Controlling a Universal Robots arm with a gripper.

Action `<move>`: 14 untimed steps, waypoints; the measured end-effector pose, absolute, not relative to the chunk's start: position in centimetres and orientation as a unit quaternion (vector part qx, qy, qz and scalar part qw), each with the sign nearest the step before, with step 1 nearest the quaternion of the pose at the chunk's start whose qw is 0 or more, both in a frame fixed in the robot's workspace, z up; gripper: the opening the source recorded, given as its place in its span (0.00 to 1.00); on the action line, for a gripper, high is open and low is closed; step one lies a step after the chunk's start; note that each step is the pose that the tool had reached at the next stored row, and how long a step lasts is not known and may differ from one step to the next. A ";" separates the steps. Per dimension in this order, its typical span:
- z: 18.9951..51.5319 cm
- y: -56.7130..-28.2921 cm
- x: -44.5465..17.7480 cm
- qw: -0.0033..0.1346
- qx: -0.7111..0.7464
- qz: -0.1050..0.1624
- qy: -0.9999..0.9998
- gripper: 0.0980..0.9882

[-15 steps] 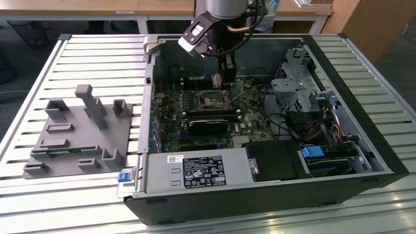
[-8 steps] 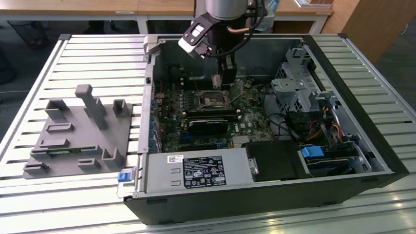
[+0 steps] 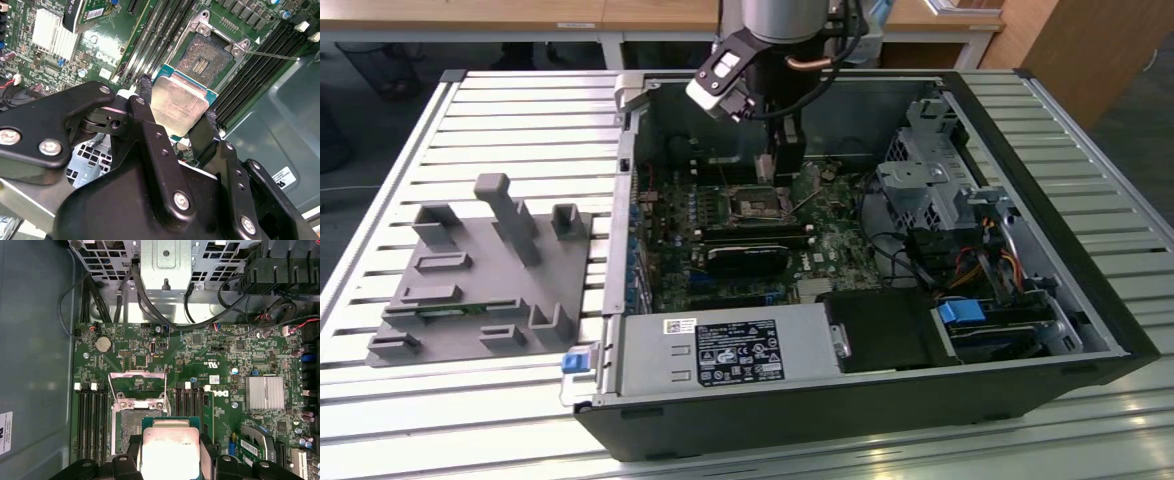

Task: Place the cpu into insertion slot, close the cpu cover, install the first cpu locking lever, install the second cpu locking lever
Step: 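Place the cpu into insertion slot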

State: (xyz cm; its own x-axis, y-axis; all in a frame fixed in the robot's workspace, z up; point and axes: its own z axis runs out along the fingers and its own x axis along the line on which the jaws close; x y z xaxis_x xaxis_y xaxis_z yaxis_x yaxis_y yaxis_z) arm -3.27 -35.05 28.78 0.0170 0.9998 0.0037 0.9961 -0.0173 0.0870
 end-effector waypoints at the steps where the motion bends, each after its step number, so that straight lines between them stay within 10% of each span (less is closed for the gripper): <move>1: 28.8 -35.1 -3.3 0.030 0.712 0.032 0.700 0.50; 14: 28.5 -35.1 -3.3 0.030 0.712 0.032 0.700 0.50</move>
